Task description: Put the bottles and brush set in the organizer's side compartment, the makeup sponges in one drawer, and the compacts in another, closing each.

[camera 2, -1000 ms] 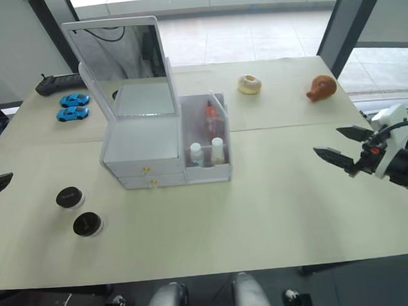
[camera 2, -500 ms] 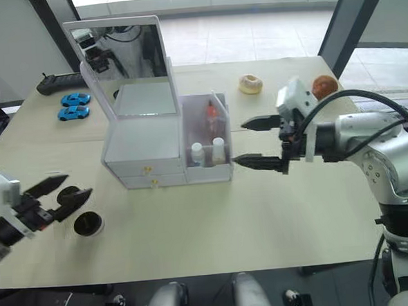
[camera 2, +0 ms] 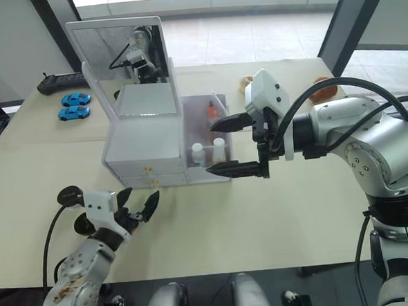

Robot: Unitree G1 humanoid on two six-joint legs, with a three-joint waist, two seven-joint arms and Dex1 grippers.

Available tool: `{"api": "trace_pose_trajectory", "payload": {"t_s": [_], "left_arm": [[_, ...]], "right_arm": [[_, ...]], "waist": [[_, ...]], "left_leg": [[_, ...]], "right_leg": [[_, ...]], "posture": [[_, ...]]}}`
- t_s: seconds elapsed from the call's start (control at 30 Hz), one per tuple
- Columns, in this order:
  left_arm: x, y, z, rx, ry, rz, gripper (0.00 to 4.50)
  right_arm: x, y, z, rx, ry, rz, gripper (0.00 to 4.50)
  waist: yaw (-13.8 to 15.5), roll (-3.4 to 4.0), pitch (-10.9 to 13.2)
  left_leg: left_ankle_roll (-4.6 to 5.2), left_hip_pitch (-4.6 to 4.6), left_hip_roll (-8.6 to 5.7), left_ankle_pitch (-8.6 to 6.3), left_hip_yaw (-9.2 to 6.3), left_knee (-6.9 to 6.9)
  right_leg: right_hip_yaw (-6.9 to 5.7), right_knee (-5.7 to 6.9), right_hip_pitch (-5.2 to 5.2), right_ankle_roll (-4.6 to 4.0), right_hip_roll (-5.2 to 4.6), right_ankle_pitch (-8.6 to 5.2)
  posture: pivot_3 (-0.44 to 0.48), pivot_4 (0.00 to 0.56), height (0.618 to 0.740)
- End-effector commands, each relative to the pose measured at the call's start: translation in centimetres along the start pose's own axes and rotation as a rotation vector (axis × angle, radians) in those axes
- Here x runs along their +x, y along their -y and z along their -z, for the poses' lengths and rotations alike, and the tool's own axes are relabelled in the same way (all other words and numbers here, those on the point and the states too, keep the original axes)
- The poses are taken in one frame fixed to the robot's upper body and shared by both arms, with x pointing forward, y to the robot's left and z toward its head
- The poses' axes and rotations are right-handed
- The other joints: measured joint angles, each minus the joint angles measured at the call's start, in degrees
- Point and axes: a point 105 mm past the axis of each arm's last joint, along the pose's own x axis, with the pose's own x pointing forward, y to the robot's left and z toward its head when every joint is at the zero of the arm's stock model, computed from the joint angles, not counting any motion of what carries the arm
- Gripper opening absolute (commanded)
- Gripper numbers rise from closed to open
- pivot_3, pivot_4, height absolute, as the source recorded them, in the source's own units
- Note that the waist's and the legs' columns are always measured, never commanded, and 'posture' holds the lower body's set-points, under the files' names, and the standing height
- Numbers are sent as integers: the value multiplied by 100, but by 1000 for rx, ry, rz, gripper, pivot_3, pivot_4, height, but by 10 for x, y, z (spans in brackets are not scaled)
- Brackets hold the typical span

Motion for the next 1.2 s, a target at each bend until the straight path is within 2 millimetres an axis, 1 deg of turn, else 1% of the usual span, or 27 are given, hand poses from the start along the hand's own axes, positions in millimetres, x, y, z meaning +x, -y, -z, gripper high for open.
{"api": "trace_pose_trajectory", "payload": {"t_s": [0.03, 0.2, 0.3, 0.37, 0.4, 0.57, 0.67, 0.7, 0.83, 0.87, 1.0, 1.13, 1.2], "left_arm": [[8, 9, 0, 21, 34, -42, 4429], [18, 24, 2, -25, 47, -37, 4429], [23, 27, 1, -33, 66, -41, 3911], [25, 32, -2, -48, 83, -26, 3302], [26, 30, -2, -49, 87, -40, 3014], [27, 27, -4, -40, 98, -60, 3014], [27, 28, -7, -40, 116, -58, 2456], [27, 28, -8, -44, 123, -56, 2176], [26, 32, -8, -16, 131, -24, 806], [25, 33, -8, -8, 129, -13, 571], [17, 30, -5, 17, 98, -20, 549], [0, 28, 6, -15, 29, -5, 549], [-9, 30, 9, -39, -3, 23, 549]], "right_arm": [[-2, -7, -15, -51, 30, -1, 4500], [-1, -8, -18, -50, 28, 8, 4500], [-1, -9, -18, -46, 25, 14, 4500], [-2, -11, -16, -41, 18, 17, 4500], [-2, -11, -15, -40, 12, 19, 4500], [-2, -11, -15, -38, 7, 26, 4500], [-2, -10, -15, -41, 5, 32, 4500], [-2, -10, -15, -41, 4, 33, 4500], [-1, -7, -12, -37, -1, 52, 4500], [-1, -6, -12, -35, -3, 56, 4500], [3, -5, -8, -22, 0, 68, 4500], [7, -6, -5, -1, 10, 73, 4500], [8, -7, -3, 9, 13, 71, 4500]], "waist": [[8, 0, 0], [19, -1, 0], [8, 0, 0], [10, 0, 0], [13, 0, 0], [15, 0, 0], [13, 0, 0], [15, 0, 0], [19, 0, 0], [19, 0, 0], [14, 0, 0], [8, 0, 0], [-1, 1, 0]], "left_leg": [[0, 0, 0, 0, 0, 1], [0, -7, -2, 0, -1, 5], [0, -6, -2, 0, -1, 5], [0, -6, -2, 0, -2, 4], [0, -6, -2, 0, -2, 5], [0, -7, -3, 0, -2, 6], [0, -6, -3, 0, -3, 6], [0, -6, -3, 0, -3, 6], [0, -8, -3, 0, -3, 7], [0, -8, -3, 0, -3, 7], [0, -8, -3, 0, -3, 7], [0, -7, -1, 0, -3, 5], [0, -7, -1, 0, -2, 4]], "right_leg": [[-1, -1, 1, 0, 0, 0], [-4, -2, 0, 2, -2, 0], [-3, -1, 0, 3, 0, 1], [-3, -1, 0, 3, 0, 1], [-3, -1, 0, 3, 0, 1], [-4, -2, 1, 4, 0, 1], [-4, -1, 0, 4, 1, 1], [-4, -1, 0, 5, 1, 1], [-4, -3, 0, 5, 0, 1], [-5, -3, 0, 5, 0, 1], [-5, -3, 0, 5, 0, 1], [-5, -3, 0, 5, 0, 1], [-4, -2, -1, 5, 0, 1]], "posture": [[0, 150, 740], [0, 150, 740], [0, 150, 740], [0, 150, 740], [0, 150, 740], [0, 150, 740], [0, 150, 740], [0, 150, 740], [0, 150, 740], [0, 150, 740], [0, 150, 740], [0, 150, 740], [0, 150, 740]]}}
